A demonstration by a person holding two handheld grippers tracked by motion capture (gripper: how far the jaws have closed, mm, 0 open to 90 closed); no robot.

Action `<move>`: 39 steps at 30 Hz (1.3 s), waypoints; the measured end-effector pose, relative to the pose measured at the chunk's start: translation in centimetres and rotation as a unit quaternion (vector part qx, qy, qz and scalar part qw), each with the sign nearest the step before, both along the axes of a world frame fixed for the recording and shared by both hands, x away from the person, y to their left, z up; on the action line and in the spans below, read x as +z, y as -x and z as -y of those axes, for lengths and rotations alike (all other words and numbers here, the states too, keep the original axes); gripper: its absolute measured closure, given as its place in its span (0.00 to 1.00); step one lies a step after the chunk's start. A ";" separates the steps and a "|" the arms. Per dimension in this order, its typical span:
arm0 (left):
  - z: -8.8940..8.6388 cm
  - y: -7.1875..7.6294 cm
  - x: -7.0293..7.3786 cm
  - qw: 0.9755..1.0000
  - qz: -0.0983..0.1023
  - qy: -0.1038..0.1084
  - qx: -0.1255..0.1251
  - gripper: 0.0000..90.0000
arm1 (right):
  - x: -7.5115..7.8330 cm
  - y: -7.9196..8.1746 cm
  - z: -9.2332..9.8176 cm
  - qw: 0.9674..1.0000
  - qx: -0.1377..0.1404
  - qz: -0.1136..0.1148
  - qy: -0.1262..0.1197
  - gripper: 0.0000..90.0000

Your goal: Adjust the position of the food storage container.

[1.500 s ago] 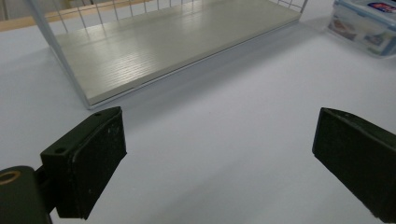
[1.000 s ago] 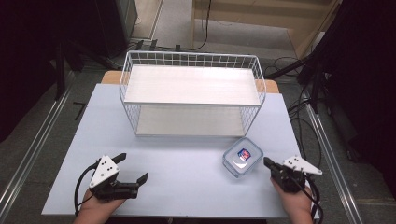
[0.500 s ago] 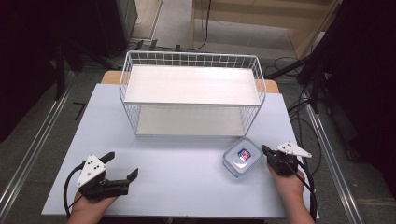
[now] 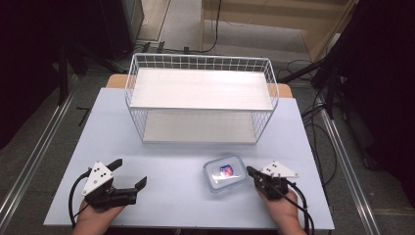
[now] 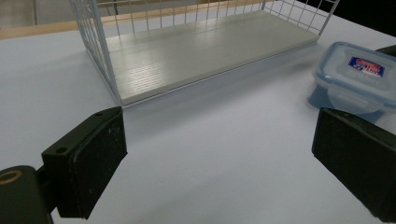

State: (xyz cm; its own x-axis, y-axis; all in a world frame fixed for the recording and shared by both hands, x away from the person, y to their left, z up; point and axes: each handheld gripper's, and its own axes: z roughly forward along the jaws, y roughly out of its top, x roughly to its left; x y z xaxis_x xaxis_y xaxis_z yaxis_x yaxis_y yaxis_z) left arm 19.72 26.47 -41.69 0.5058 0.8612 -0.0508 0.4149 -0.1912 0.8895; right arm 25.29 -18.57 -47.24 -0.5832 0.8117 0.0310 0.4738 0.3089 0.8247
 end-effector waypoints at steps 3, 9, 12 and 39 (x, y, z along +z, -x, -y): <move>-0.1 0.0 0.1 1.000 -0.001 0.003 -0.003 0.04 | 0.3 1.1 -2.1 0.999 0.033 -0.004 -0.004 1.00; -0.2 -0.1 0.1 1.000 -0.002 0.007 -0.004 0.05 | 1.0 2.6 -5.0 0.997 0.070 -0.006 -0.014 1.00; 0.0 -0.1 0.0 1.000 -0.004 0.007 -0.010 0.05 | 1.3 3.0 -6.0 0.997 0.078 -0.006 -0.014 1.00; 2.3 -1.0 -0.2 0.999 -0.033 0.028 -0.028 0.09 | 3.2 2.6 -4.7 0.996 0.049 0.004 -0.078 0.91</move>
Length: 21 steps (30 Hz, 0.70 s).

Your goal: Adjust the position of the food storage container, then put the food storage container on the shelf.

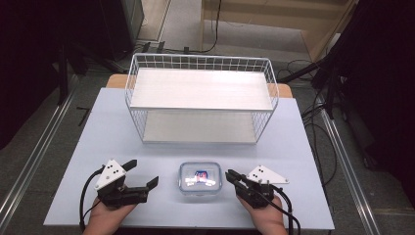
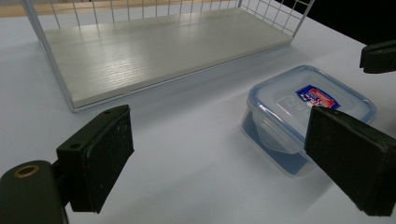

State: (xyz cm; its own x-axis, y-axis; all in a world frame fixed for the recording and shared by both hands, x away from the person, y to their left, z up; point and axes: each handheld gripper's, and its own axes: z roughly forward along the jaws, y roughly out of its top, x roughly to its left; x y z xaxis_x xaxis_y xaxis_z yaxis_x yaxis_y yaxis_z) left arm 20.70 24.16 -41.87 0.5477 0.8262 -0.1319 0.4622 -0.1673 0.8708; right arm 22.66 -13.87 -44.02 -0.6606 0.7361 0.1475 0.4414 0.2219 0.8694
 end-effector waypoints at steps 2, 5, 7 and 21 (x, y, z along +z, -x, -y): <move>-0.1 -0.1 -0.1 1.000 -0.001 0.007 0.004 0.09 | -0.1 -0.1 -0.2 1.000 -0.002 -0.002 -0.001 0.87; -0.1 -0.2 -0.1 1.000 -0.004 0.008 0.007 0.09 | -0.1 -0.2 -0.5 1.000 -0.003 -0.002 -0.004 0.82; 0.0 -0.2 -0.1 1.000 -0.001 -0.002 0.010 0.09 | -0.1 -0.2 -0.7 1.000 -0.001 -0.005 -0.004 0.78; 2.4 -1.1 -1.1 1.000 -0.025 0.003 -0.015 0.09 | 0.0 -0.4 -1.7 1.000 -0.009 -0.021 -0.018 0.47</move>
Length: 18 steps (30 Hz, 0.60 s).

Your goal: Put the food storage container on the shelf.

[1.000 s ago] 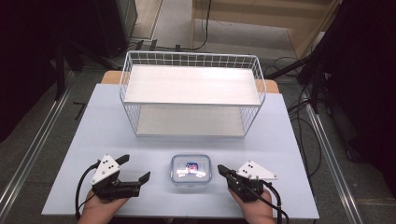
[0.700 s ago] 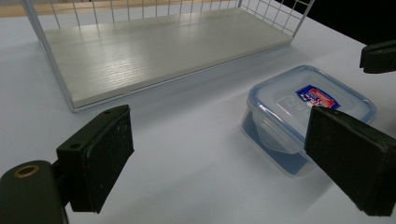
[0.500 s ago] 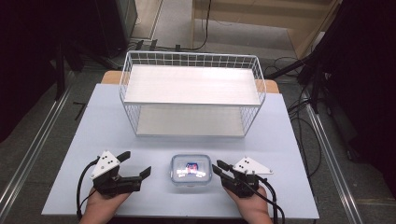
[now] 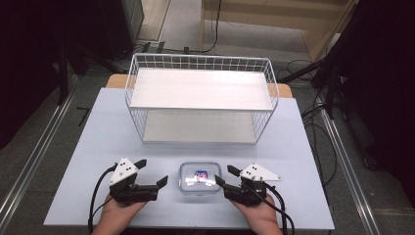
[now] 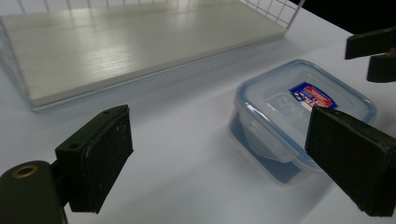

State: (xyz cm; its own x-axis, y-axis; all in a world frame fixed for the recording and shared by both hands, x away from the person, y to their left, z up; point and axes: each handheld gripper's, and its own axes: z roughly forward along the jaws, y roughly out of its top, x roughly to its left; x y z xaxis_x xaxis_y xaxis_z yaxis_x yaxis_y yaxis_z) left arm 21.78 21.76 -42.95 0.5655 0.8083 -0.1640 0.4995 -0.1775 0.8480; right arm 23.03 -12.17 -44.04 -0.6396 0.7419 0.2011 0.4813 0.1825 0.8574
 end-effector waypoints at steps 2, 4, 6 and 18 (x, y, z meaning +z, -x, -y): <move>0.3 -0.1 -0.1 1.000 -0.003 0.001 -0.003 0.09 | -0.1 -0.1 -0.1 1.000 -0.001 -0.008 -0.004 0.45; 1.3 -0.4 -0.7 1.000 -0.023 0.007 -0.015 0.09 | -0.3 -0.4 -0.3 1.000 -0.005 -0.026 -0.013 0.41; 1.9 -0.8 -1.3 0.999 -0.040 0.015 -0.022 0.09 | -0.3 -0.5 -0.4 0.999 -0.010 -0.032 -0.018 0.38; 3.5 -1.9 -2.6 0.994 -0.086 0.045 -0.040 0.16 | -1.3 -1.3 -1.2 0.998 -0.010 -0.059 -0.011 0.30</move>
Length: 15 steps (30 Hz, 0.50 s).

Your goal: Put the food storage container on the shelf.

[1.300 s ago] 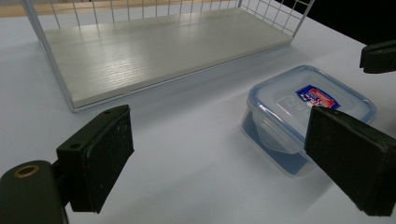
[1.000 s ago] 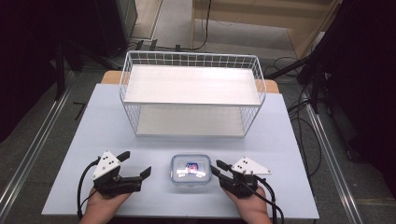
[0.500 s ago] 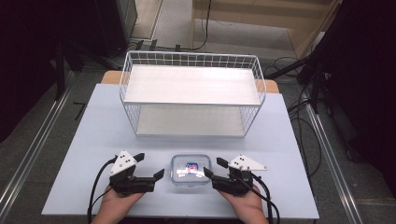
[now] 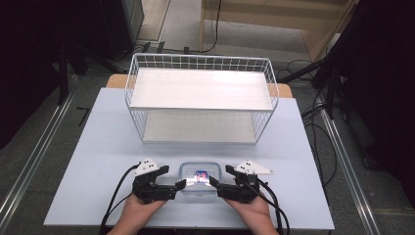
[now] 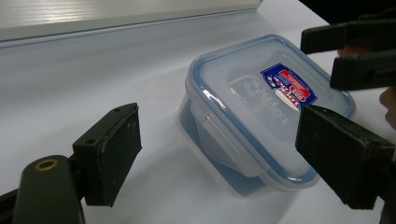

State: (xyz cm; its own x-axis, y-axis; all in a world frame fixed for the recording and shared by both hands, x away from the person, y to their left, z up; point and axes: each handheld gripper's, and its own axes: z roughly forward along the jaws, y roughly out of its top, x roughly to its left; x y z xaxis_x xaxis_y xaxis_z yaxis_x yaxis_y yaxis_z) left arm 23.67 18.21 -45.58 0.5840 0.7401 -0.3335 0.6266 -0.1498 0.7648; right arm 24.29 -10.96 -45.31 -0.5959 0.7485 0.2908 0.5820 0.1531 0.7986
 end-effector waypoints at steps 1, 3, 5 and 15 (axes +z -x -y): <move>0.0 -0.1 -0.1 1.000 -0.008 0.007 -0.001 0.17 | -0.2 0.1 0.0 1.000 0.004 -0.003 0.000 0.30; 0.2 -0.3 -0.3 1.000 -0.020 0.012 -0.003 0.18 | -0.4 0.1 0.0 1.000 0.009 -0.008 -0.001 0.31; 0.2 -0.4 -0.6 0.999 -0.031 0.021 -0.004 0.19 | -0.7 0.1 0.0 1.000 0.011 -0.022 -0.006 0.30; 0.9 -0.5 -1.5 0.993 -0.080 0.075 -0.037 0.27 | -1.8 -0.3 0.8 0.992 0.021 -0.095 -0.074 0.32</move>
